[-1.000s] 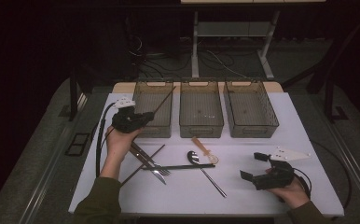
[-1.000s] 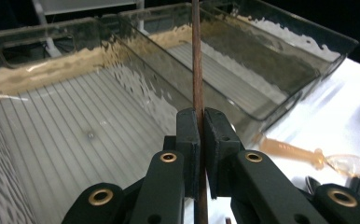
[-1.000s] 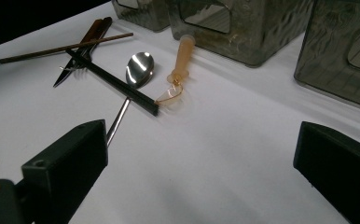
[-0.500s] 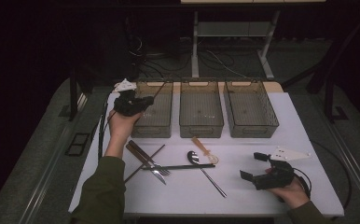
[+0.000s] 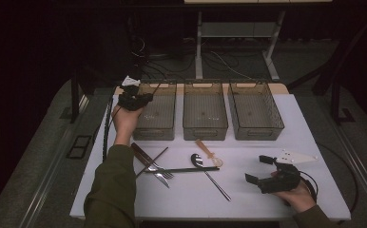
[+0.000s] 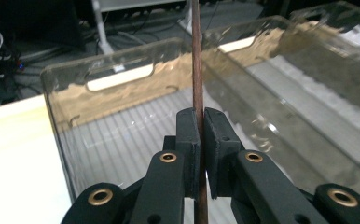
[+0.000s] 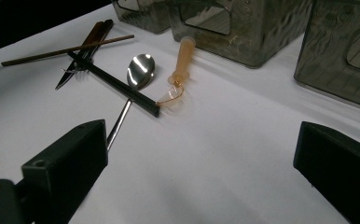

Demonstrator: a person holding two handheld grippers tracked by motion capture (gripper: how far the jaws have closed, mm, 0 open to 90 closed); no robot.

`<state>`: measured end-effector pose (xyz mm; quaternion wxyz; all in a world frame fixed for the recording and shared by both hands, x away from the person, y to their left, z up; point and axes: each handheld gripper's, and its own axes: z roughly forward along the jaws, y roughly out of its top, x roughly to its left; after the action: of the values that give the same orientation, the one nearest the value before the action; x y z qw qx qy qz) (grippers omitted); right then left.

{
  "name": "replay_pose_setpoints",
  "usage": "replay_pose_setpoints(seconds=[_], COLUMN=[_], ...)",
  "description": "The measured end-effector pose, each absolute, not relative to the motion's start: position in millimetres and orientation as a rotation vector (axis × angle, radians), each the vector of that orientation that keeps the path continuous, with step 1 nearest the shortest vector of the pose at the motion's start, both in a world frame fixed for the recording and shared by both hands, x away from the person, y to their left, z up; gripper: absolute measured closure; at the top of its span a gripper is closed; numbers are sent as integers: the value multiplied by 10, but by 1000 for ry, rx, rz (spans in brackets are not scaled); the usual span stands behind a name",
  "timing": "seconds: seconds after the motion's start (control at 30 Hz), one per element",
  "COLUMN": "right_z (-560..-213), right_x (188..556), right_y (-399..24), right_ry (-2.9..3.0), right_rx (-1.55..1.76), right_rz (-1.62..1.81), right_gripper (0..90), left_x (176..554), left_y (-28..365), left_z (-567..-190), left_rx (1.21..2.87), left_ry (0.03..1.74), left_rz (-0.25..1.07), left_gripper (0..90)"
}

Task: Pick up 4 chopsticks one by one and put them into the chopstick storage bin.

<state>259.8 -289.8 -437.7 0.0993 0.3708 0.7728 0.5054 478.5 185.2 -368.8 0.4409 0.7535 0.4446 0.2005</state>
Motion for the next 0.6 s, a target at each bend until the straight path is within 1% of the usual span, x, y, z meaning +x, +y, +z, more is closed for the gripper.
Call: replay_pose_setpoints(seconds=[0.2, 0.33, 0.53, 0.57, 0.6], right_z=[-4377, -4377, -4378, -4378, -4377], right_x=[2600, 2597, 2599, 2598, 2597], right_y=[-2912, -2910, -2913, -2912, -2913], right_ry=[2281, 2286, 2280, 2280, 2281], right_rx=[1096, 1098, 1100, 1100, 1096], right_rz=[1497, 1493, 1496, 1496, 1498], right_gripper=[23, 23, 23, 23, 23], left_x=[4829, 4858, 4871, 4873, 4871], left_y=[1837, 1831, 1840, 1840, 1839], left_z=[-3763, -3833, -3840, -3840, -3839], left_rx=[1890, 1934, 1930, 1930, 1926], left_ry=[1131, 1161, 1180, 1181, 1182], left_rz=[481, 467, 458, 458, 463], left_gripper=[851, 849, 843, 829, 788])
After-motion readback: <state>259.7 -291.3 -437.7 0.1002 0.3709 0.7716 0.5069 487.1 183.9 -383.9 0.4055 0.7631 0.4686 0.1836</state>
